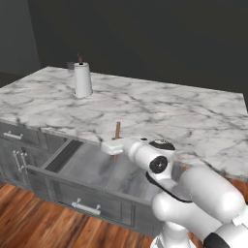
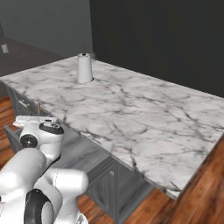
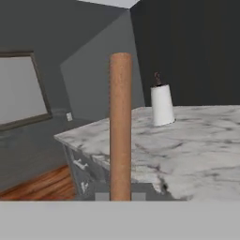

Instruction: Take a straw from the drawer in front and place it inside the glass cup on the dining counter.

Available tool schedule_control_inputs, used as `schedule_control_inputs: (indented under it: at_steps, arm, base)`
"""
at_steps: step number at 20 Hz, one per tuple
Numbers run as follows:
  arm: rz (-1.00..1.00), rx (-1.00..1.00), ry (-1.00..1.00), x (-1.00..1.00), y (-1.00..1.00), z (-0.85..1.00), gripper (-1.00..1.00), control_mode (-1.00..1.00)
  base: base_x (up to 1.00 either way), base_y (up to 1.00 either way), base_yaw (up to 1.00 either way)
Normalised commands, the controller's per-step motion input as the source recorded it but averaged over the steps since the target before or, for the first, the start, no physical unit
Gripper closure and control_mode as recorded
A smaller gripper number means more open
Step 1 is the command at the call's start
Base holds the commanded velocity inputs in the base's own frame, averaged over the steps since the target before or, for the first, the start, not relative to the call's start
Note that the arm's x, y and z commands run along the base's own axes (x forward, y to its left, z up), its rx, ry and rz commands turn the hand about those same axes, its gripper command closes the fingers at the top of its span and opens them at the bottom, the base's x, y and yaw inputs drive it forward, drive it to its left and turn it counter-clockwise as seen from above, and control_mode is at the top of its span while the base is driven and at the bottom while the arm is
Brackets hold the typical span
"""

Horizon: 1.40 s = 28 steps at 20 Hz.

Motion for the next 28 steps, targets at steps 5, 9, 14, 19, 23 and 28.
schedule_control_inputs:
  at_steps: [5, 9, 14, 19, 23, 28]
  arm:
    - [0.07, 0.00, -0.02, -0.58, 0.00, 1.00, 1.00, -1.00]
    - [0.08, 0.00, 0.00, -0.42, 0.00, 1.00, 1.00, -1.00]
    - [0.09, 0.00, 0.00, -0.28, 0.00, 1.00, 1.00, -1.00]
    - [0.16, 0.00, 0.00, -0.03, -0.07, 0.99, 1.00, -1.00]
    - [0.15, 0.00, 0.00, -0.12, -0.32, 0.92, 1.00, -1.00]
    - [0.08, 0.00, -0.03, -0.25, -0.45, 0.65, 1.00, -1.00]
  base:
    - [0.00, 0.00, 0.00]
    - [0.00, 0.00, 0.00]
    - [0.00, 0.00, 0.00]
    - [0.00, 0.00, 0.00]
    - [0.00, 0.00, 0.00]
    - [0.00, 0.00, 0.00]
